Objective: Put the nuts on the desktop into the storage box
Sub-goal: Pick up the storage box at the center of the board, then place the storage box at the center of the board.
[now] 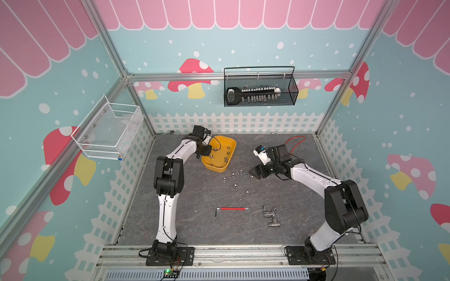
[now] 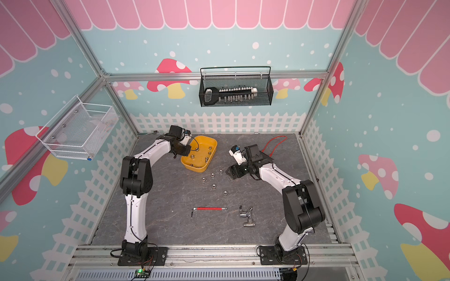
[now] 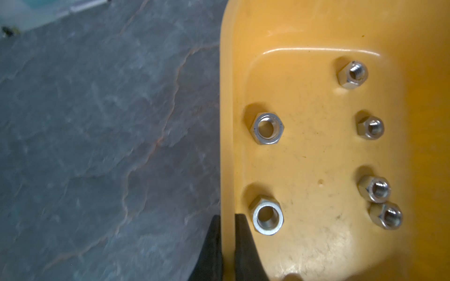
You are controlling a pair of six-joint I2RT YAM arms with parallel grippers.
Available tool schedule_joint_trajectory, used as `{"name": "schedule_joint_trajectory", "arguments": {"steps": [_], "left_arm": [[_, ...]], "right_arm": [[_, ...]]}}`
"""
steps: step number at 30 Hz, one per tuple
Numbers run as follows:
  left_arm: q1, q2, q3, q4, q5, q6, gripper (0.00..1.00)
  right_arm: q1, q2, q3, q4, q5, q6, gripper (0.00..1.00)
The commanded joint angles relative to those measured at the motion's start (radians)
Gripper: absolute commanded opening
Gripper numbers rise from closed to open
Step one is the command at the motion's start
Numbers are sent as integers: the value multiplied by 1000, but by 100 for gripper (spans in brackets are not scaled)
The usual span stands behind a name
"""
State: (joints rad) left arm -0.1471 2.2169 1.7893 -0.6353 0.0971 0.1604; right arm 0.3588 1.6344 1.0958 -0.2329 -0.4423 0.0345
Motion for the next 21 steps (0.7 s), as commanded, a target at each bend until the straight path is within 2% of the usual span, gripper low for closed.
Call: {"name": "schedule_joint_trajectory", "arguments": {"steps": [1,4,12,16,21], "left_arm": [[17,-150,-160,20,-83,-36,0],[26,-266,-282,46,-141,-65,0],[28,-497,-551,84,-169,-165,0],[23,-558,-643,95,-181,-202,0],[-3,-558,-714,95,-233,-213,0]], "right_arm": [[20,-65,-29,-11,9,-1,84],[39,-107,-43,-7,5,8,84],[66,-246,-140,36,-16,50,85],[76,-307,-184,38,-17,66,85],[84,-385,-239,47,-10,81,85]]}}
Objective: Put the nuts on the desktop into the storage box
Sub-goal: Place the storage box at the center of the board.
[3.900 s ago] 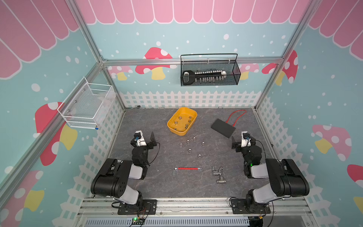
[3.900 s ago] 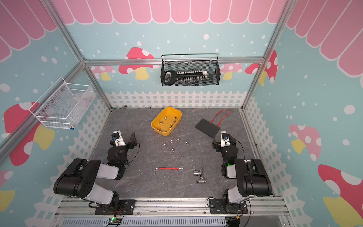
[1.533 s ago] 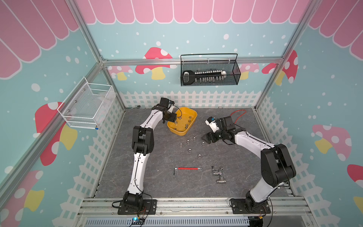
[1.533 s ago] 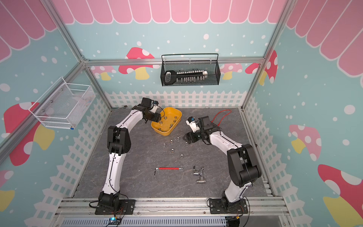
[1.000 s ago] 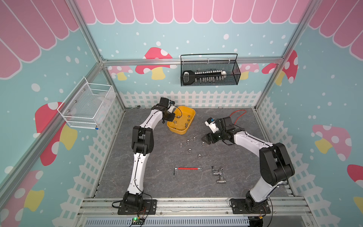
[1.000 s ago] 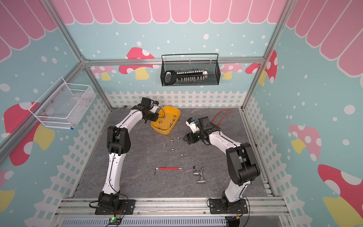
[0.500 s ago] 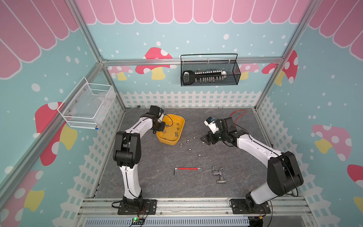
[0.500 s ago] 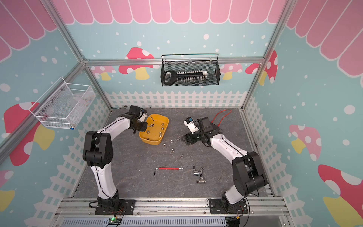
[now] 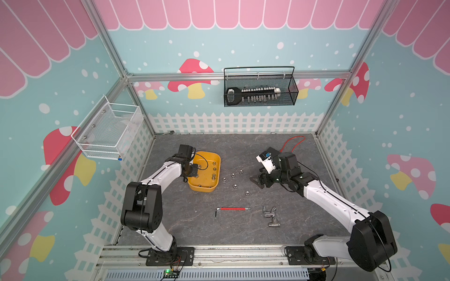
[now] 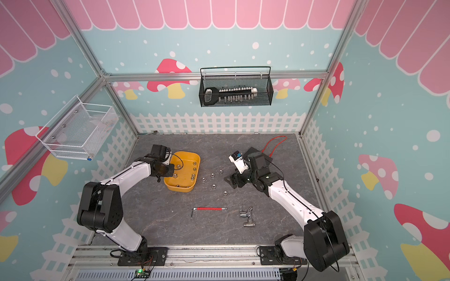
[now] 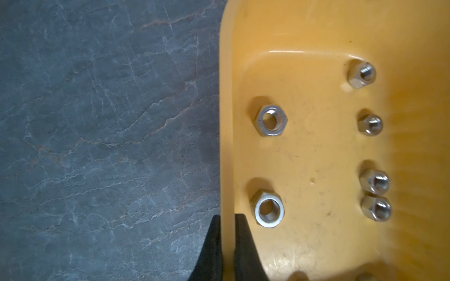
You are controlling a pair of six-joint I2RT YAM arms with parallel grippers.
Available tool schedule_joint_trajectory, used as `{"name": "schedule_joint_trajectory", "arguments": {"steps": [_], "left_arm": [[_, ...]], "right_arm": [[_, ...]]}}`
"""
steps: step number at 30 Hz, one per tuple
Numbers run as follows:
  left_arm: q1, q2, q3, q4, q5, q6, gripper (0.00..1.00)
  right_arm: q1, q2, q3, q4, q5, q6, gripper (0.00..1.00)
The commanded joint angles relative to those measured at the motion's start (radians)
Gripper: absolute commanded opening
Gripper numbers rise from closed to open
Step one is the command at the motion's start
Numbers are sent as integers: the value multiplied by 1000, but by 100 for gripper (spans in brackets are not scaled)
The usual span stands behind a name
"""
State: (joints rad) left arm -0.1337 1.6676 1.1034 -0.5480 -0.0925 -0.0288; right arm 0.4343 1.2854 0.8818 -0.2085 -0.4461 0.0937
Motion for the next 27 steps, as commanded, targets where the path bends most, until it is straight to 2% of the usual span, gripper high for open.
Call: {"name": "schedule_joint_trajectory", "arguments": {"steps": [1,8,16,17,22,27], "left_arm": [[-20,-1,-36,6,-70,-23,0],[-21,46,-48,-10,-186,-31,0],[-20,83,-19,-17,-227,-41,0],[-21,92,-13,-27,-234,-43,2],[-21,119,-1,-53,-264,-51,36],[-21,114,14,-56,-256,-55,51]], "right_arm": [[9,-46,-34,23,-6,23,85],[9,-75,-56,12,12,22,86],[11,-69,-60,6,24,16,87],[10,-65,-58,6,26,15,87],[11,-41,-53,5,29,14,87],[25,11,-27,-15,81,14,86]]}}
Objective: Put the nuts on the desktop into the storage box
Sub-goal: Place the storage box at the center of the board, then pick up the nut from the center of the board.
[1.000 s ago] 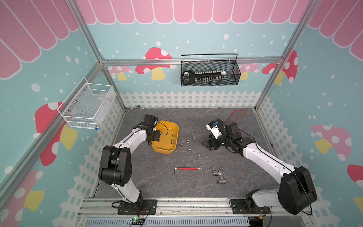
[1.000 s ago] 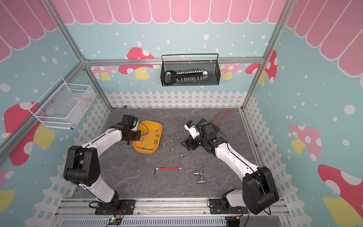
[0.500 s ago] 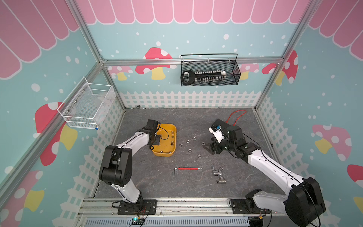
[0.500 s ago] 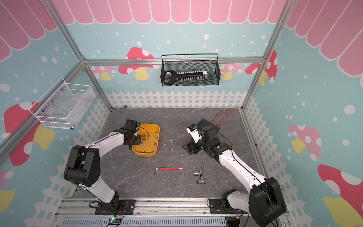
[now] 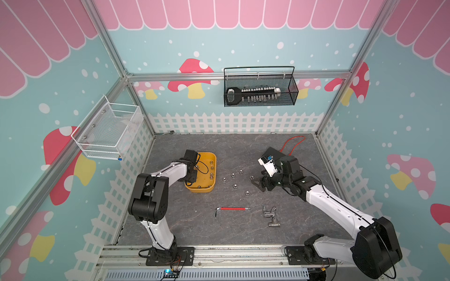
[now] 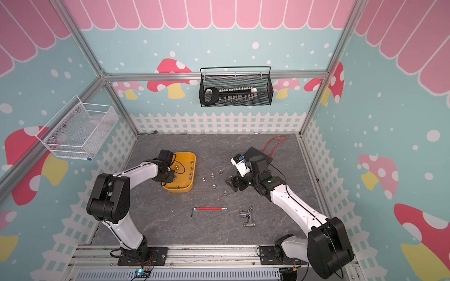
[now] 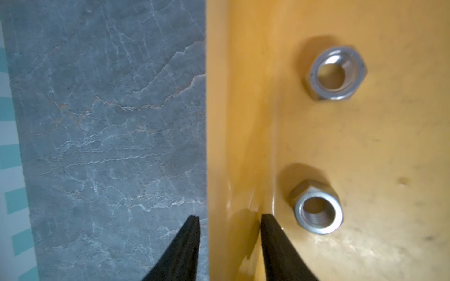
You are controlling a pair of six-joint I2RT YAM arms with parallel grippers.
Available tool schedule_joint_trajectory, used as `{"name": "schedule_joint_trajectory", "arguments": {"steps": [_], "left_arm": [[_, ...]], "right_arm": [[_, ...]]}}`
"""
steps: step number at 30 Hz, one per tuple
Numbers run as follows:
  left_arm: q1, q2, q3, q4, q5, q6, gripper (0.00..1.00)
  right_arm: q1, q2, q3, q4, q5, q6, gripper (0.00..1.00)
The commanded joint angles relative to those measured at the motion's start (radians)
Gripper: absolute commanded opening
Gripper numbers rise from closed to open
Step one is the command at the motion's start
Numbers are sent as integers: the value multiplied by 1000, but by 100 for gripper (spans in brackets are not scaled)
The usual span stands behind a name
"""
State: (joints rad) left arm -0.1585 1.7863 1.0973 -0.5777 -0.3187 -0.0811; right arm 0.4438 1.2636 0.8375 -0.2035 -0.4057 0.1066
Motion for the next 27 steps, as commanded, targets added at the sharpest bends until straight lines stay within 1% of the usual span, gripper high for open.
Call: {"name": "schedule_joint_trajectory", "arguments": {"steps": [1,4,7,10,13,15,18,19,20,21,23,27], "left_arm": [[3,-9,26,-27,-30,-3,53],[1,-44,56,-27,-25,-8,57],[1,-105,100,-14,16,-11,58],[-1,-185,137,23,87,-12,59],[-8,-283,142,80,170,-38,60],[-10,-352,126,117,275,-65,60],[-13,-463,66,178,421,-137,66],[-17,-495,36,204,513,-149,67],[-25,-524,15,215,578,-155,67],[-38,-548,3,218,608,-158,67],[-93,-592,-22,215,619,-157,67],[-180,-667,-56,174,617,-157,67]], "right_arm": [[26,49,32,-30,63,-3,86],[64,110,93,-63,129,-17,86],[123,214,199,-118,204,-51,85],[182,363,340,-186,267,-111,83],[214,513,458,-235,286,-174,76],[222,588,509,-247,277,-216,72],[226,694,588,-278,261,-269,67],[229,726,620,-293,261,-283,65],[230,757,652,-311,263,-292,63],[234,785,691,-327,263,-298,60],[240,847,781,-371,260,-312,56],[256,939,921,-439,261,-336,55]]}}
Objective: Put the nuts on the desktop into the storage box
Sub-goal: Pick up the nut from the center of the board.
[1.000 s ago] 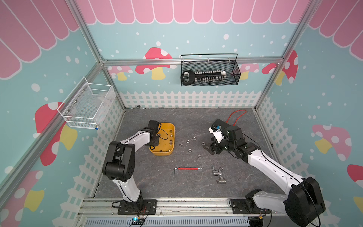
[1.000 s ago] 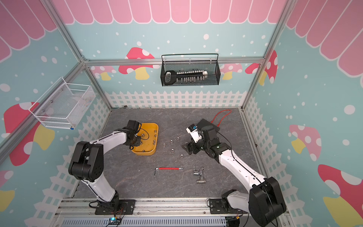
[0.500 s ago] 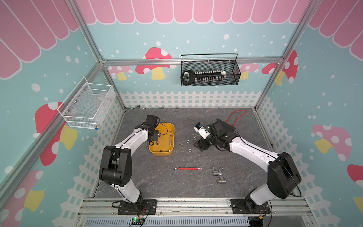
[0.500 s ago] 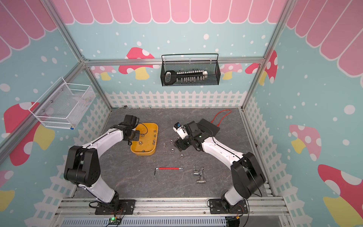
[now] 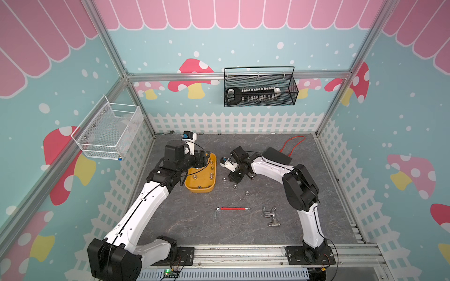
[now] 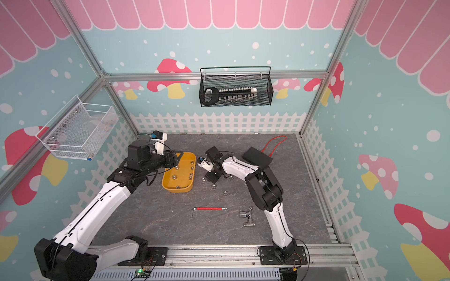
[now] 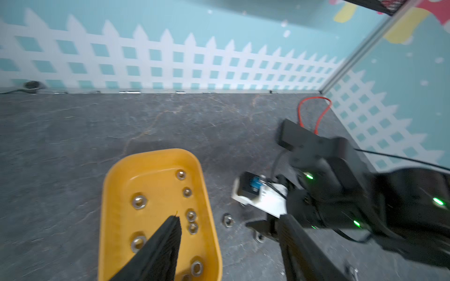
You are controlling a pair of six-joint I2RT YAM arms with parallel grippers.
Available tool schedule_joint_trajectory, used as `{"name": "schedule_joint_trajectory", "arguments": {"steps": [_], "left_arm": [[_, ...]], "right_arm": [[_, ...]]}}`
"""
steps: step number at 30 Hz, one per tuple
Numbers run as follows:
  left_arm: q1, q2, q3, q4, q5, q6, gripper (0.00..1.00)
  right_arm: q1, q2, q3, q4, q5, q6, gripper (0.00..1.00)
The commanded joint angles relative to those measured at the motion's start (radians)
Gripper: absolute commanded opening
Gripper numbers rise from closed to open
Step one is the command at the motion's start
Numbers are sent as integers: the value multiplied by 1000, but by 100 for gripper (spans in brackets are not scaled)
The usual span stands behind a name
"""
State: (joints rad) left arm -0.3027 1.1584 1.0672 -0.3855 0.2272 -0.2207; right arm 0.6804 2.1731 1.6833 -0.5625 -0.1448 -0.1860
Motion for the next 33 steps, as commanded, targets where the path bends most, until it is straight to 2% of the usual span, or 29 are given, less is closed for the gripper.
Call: {"name": "schedule_joint_trajectory", "arguments": {"steps": [1,9,16,24,33], "left_arm": [[-51,-57,-34,-33,69,-19,67],[-102,-128,-57,-155,51,-30,68],[-143,-152,-75,-217,26,17,68],[-161,-144,-73,-265,-17,73,68],[-162,-148,-71,-274,-62,81,68]], "right_arm": [[23,46,96,-92,1,-49,55],[33,104,144,-134,-10,-57,53],[51,131,155,-141,-36,-53,52],[57,153,180,-146,-30,-44,52],[61,178,194,-146,-21,-33,45]]}}
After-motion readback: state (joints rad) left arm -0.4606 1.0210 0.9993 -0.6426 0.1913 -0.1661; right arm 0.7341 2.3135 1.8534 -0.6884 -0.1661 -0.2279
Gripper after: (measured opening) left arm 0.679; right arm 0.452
